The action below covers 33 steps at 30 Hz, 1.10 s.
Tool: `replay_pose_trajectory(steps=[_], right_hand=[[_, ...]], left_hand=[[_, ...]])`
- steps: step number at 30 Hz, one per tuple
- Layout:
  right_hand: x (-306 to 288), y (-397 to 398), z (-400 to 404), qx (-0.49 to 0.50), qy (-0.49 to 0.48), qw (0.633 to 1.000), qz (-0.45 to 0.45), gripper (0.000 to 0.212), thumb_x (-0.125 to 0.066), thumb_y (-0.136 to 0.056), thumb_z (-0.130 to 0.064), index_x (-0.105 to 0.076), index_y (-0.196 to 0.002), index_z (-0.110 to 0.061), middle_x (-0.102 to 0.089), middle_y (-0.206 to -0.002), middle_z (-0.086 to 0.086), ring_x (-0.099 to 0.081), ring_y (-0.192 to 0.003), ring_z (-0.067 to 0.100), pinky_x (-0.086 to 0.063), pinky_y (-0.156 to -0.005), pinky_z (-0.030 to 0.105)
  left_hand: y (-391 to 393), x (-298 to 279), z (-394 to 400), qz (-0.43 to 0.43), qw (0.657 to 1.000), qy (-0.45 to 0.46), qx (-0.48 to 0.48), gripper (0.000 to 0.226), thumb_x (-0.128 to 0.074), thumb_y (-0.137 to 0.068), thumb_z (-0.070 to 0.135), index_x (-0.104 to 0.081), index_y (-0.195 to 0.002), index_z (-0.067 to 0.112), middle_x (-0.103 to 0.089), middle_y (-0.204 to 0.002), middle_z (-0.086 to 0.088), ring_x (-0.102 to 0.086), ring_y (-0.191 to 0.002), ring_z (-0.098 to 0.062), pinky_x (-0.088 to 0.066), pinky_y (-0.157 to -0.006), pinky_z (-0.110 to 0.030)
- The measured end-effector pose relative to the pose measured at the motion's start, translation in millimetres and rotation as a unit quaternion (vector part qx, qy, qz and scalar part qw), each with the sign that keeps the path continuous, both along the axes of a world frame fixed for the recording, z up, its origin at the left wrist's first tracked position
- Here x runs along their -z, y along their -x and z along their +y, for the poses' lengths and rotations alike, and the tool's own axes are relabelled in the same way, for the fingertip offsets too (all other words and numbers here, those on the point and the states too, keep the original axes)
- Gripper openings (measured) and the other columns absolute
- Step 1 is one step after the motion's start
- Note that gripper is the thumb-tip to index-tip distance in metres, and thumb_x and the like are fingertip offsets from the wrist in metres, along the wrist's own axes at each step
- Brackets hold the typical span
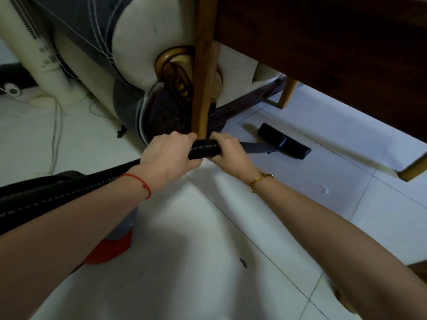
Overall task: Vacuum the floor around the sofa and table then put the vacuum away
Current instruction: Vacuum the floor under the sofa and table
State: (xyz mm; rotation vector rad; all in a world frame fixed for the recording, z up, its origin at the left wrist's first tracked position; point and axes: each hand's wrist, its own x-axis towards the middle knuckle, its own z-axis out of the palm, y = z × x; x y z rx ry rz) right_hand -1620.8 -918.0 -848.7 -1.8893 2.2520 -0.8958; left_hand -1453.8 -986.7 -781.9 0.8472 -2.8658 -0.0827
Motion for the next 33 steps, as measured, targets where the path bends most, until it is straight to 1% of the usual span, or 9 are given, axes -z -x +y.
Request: replay_pose_trajectory(steps=[5,8,11,15,17,19,24,29,33], right_hand=[[-10.4,-32.0,8.5,-0.023,0.019,0.999,-0.023,0.024,-0.071,-0.077,-0.016,-0.048,-0.083,-0.016,-0.055,-0.082,-0.001,-0.050,-0.080,0.016,-0.039,-0.064,0.030],[-19.4,-53.1,19.2,-0.054,0.041,0.998,-0.003,0.030,-0.074,-0.073,-0.019,-0.049,-0.090,-0.017,-0.052,-0.085,-0.006,-0.045,-0.080,0.011,-0.032,-0.065,0.023],[-21.6,-67.7,26.9,-0.069,0.060,0.996,0.025,0.034,-0.074,-0.075,-0.027,-0.051,-0.098,-0.017,-0.055,-0.088,-0.006,-0.045,-0.080,0.010,-0.034,-0.068,0.023],[-19.7,-70.6,30.3,-0.098,0.055,0.994,0.011,0.024,-0.066,-0.079,-0.019,-0.049,-0.096,-0.017,-0.052,-0.086,-0.006,-0.044,-0.077,0.011,-0.032,-0.071,0.024],[-17.3,-71.2,29.9,-0.108,0.048,0.993,0.012,0.023,-0.066,-0.080,-0.017,-0.049,-0.096,-0.017,-0.050,-0.085,-0.007,-0.042,-0.077,0.009,-0.030,-0.070,0.021],[-14.2,-70.3,29.2,-0.112,0.043,0.993,0.014,0.022,-0.066,-0.080,-0.016,-0.049,-0.096,-0.017,-0.050,-0.086,-0.007,-0.040,-0.076,0.008,-0.029,-0.069,0.020],[-5.3,-63.2,25.1,-0.112,0.029,0.993,0.030,0.024,-0.065,-0.079,-0.017,-0.049,-0.097,-0.017,-0.052,-0.088,-0.003,-0.040,-0.079,0.009,-0.027,-0.070,0.021],[1.6,-44.6,19.2,-0.101,0.014,0.994,0.036,0.024,-0.065,-0.078,-0.016,-0.048,-0.095,-0.018,-0.052,-0.088,-0.004,-0.041,-0.079,0.009,-0.029,-0.072,0.022],[5.5,-34.5,10.8,-0.103,0.005,0.994,0.044,0.024,-0.065,-0.079,-0.016,-0.047,-0.095,-0.019,-0.052,-0.088,-0.005,-0.041,-0.080,0.008,-0.029,-0.073,0.022]], left_hand=[[-29.9,-8.4,13.5,-0.001,1.000,0.018,-0.015,0.029,-0.056,-0.086,0.046,-0.055,-0.105,0.024,-0.056,-0.074,0.003,-0.054,-0.062,-0.022,-0.038,-0.055,-0.030],[-42.6,-12.9,24.6,-0.004,1.000,0.022,-0.019,0.031,-0.056,-0.087,0.045,-0.054,-0.106,0.021,-0.052,-0.074,0.002,-0.061,-0.070,-0.026,-0.038,-0.057,-0.031],[-49.2,-15.8,34.3,-0.009,0.999,0.020,-0.029,0.035,-0.058,-0.086,0.045,-0.054,-0.110,0.020,-0.051,-0.078,0.002,-0.063,-0.078,-0.027,-0.038,-0.059,-0.032],[-53.3,-18.4,39.2,-0.017,0.999,0.014,-0.039,0.036,-0.057,-0.085,0.045,-0.055,-0.111,0.020,-0.054,-0.081,0.000,-0.062,-0.078,-0.026,-0.040,-0.060,-0.031],[-54.4,-18.7,39.8,-0.030,0.999,0.016,-0.039,0.035,-0.057,-0.086,0.045,-0.055,-0.109,0.019,-0.052,-0.078,0.002,-0.060,-0.074,-0.024,-0.039,-0.060,-0.031],[-54.7,-19.3,39.9,-0.043,0.998,0.016,-0.036,0.035,-0.057,-0.086,0.046,-0.055,-0.107,0.018,-0.053,-0.079,0.002,-0.062,-0.078,-0.025,-0.039,-0.061,-0.031],[-48.4,-19.3,38.9,-0.088,0.996,-0.010,-0.032,0.038,-0.058,-0.086,0.043,-0.052,-0.113,0.017,-0.062,-0.097,-0.003,-0.063,-0.090,-0.026,-0.039,-0.065,-0.032],[-48.0,-24.0,31.0,-0.155,0.986,-0.009,-0.056,0.038,-0.059,-0.086,0.041,-0.051,-0.116,0.018,-0.050,-0.093,-0.002,-0.060,-0.093,-0.025,-0.040,-0.066,-0.032],[-42.8,-20.4,28.4,-0.178,0.981,0.037,-0.064,0.040,-0.056,-0.089,0.041,-0.048,-0.119,0.014,-0.055,-0.101,-0.006,-0.059,-0.094,-0.026,-0.038,-0.066,-0.032]])
